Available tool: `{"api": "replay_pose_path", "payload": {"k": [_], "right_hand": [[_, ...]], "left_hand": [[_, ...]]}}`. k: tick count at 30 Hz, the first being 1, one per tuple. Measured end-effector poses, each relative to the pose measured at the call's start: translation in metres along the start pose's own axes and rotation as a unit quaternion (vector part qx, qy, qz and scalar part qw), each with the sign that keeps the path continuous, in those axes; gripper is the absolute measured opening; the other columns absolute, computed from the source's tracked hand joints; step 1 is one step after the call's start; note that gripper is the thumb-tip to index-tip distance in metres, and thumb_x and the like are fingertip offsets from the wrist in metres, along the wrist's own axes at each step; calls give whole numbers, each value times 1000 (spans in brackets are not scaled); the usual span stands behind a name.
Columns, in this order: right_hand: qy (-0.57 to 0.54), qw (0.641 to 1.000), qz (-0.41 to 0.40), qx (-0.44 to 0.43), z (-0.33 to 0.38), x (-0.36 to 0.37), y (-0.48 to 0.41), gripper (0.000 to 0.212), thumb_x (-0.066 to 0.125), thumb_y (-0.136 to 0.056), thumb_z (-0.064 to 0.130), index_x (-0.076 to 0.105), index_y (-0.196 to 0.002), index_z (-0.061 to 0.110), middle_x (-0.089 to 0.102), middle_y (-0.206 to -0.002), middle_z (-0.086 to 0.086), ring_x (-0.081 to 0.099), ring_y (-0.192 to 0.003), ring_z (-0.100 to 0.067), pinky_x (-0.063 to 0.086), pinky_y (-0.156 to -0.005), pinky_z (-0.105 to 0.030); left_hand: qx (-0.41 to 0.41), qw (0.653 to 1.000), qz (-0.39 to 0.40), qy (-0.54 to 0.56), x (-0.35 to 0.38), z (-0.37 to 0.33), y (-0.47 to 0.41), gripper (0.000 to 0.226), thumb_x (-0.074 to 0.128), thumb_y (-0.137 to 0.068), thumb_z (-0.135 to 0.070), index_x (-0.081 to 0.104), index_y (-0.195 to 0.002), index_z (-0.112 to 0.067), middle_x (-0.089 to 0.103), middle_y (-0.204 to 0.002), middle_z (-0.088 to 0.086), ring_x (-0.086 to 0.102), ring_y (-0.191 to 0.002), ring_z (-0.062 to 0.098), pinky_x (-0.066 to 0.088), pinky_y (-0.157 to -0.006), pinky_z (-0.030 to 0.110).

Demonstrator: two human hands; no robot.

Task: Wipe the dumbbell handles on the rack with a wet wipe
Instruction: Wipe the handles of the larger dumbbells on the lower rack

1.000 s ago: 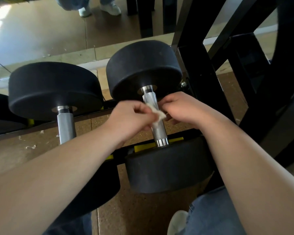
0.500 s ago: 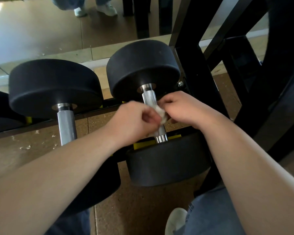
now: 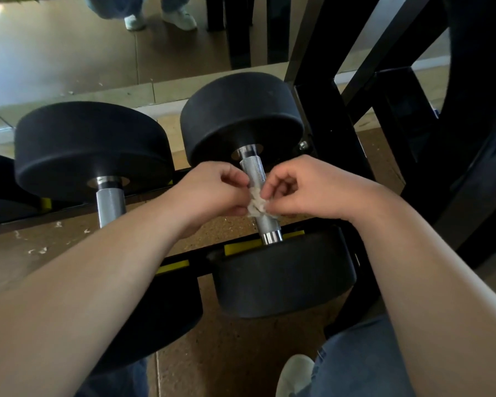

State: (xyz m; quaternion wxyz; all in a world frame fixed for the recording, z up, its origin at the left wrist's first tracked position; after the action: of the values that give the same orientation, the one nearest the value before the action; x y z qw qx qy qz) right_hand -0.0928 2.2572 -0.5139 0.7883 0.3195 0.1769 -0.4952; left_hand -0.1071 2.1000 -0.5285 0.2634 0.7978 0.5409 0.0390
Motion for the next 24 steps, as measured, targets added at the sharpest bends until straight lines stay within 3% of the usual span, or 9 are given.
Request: {"api": "replay_pose_path", "payload": {"k": [4,9,11,15,17,19,22,24], "right_hand": [[121,990,-69,-1,9,0,-1,34,92,-67,46,67,-86,33,67,-85,10,64,-76,-2,54,-68,-20],[49,976,-207,-40,17,-11,-6,15,81,-86,31,70,-96,34,66,-89,15,63,-79,4,50,-69,-11],[62,983,-171,-35,20,-9,-7,11,79,-87,29,73,-94,35,66,-86,17,62,-78,6,46,-67,-10],[138,989,32,38,13,10,2,14,87,-78,29,77,-79,39,69,-81,18,63,-78,2,45,-67,-18],[162,981,80,63,10,15,6,17,88,-76,29,77,-74,41,68,-80,19,63,-79,-1,44,-66,-20],[148,987,39,55,11,11,3,16,88,-76,30,76,-74,41,69,-79,18,64,-77,0,45,-67,-19],[46,991,-126,25,13,-7,-6,11,85,-80,31,74,-82,35,70,-82,12,65,-76,-1,48,-69,-22],[17,988,-151,24,11,-11,-10,11,84,-80,29,74,-84,32,72,-82,7,68,-76,-7,57,-73,-28]], "left_hand": [[-7,1000,12,24,0,1,-1,22,72,-84,10,68,-89,-11,71,-82,3,71,-70,9,59,-63,23],[-8,995,-53,82,-13,-3,-10,16,69,-92,-5,67,-93,-21,73,-88,0,69,-80,12,54,-64,27],[-31,995,-47,85,-11,0,-12,17,64,-95,-4,65,-98,-21,72,-92,2,69,-83,14,56,-65,29],[-84,996,-4,37,-1,8,-12,22,56,-96,0,60,-102,-20,72,-100,8,71,-89,19,59,-67,32],[-96,995,13,15,2,12,-11,19,53,-98,-1,58,-100,-20,69,-97,9,70,-85,20,60,-66,32],[-103,994,34,8,7,14,-10,15,53,-100,-4,57,-98,-19,68,-94,11,70,-81,21,61,-66,32],[-100,994,45,13,8,11,-10,16,52,-103,-8,61,-93,-16,69,-86,11,70,-76,20,62,-68,31],[-97,994,45,9,8,10,-11,20,50,-104,-8,64,-93,-16,70,-83,10,71,-76,19,63,-69,30]]}}
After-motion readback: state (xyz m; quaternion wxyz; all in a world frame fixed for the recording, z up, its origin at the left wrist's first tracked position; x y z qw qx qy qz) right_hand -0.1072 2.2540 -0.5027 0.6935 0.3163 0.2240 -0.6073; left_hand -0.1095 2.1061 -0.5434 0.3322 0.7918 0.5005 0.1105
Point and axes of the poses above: each hand's wrist, its own y-axis away from the middle knuckle, its own x-axis out of the palm, z = x × y, the point moved 6 cm from there along -y, towards the middle knuckle
